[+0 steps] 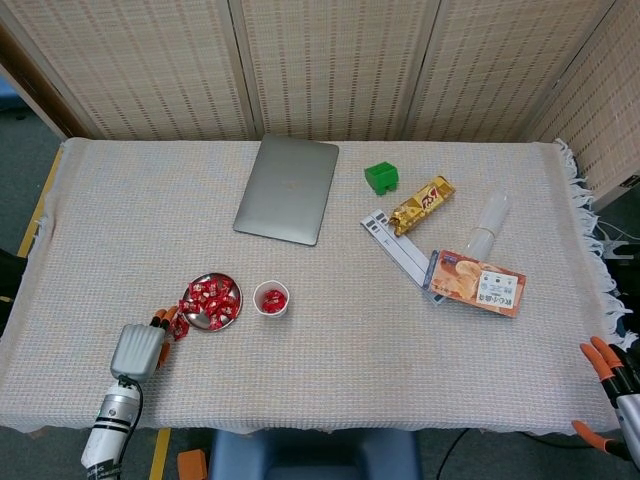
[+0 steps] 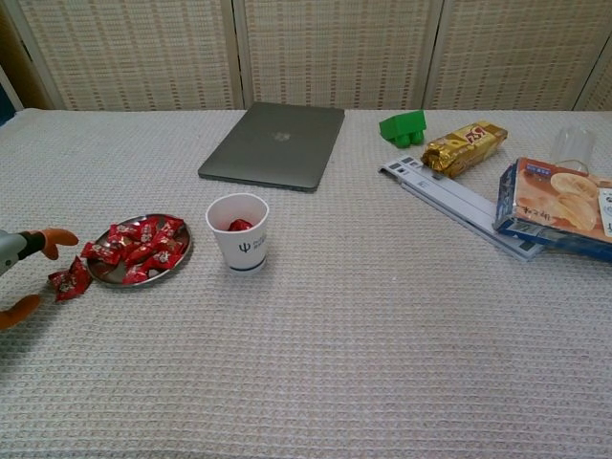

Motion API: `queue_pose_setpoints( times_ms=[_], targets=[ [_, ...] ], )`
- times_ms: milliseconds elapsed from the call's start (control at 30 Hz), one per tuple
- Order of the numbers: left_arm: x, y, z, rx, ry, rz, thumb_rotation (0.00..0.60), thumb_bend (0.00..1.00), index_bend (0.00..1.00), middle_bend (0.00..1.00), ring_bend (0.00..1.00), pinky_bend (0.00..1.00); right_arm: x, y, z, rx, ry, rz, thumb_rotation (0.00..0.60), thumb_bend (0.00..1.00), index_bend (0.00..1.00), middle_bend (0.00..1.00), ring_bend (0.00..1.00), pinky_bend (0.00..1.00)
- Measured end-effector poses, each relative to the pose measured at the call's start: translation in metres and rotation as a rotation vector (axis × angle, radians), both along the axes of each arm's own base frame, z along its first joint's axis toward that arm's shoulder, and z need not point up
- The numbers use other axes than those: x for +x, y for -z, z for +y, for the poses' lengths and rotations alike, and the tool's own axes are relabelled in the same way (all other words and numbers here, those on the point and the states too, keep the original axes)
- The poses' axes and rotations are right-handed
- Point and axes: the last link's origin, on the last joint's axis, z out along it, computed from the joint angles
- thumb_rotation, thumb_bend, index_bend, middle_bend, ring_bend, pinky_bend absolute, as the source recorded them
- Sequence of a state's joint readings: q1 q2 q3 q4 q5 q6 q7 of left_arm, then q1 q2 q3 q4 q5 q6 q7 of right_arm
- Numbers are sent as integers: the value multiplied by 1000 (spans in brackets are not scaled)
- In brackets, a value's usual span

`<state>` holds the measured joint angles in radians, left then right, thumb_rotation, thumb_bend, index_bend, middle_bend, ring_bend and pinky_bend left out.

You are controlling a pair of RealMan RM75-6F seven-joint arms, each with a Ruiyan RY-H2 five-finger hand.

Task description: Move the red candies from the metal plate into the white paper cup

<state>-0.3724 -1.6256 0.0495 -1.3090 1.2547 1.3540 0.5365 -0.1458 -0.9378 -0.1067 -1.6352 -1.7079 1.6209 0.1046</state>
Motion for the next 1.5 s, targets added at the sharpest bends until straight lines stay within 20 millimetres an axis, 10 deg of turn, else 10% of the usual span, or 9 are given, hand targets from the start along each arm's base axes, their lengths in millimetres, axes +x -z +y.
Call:
queue_pose_setpoints(
  times_ms=[367, 667, 1500],
  targets=[
    [14, 16, 5, -31, 22, 8, 600, 441, 154, 233, 778, 1000, 0, 0, 0, 1, 4, 4, 600, 59, 0, 0, 0, 0],
    [10, 19, 10, -24, 2, 60, 600, 440, 350, 271, 778, 1000, -1, 0, 0, 0, 8, 4, 600, 60, 0, 0, 0, 0],
    [-5, 9, 4, 31, 19, 57, 600, 435, 296, 285, 779, 1000, -1, 1, 0, 7, 9, 7, 600, 60, 0, 0, 0, 0]
  ],
)
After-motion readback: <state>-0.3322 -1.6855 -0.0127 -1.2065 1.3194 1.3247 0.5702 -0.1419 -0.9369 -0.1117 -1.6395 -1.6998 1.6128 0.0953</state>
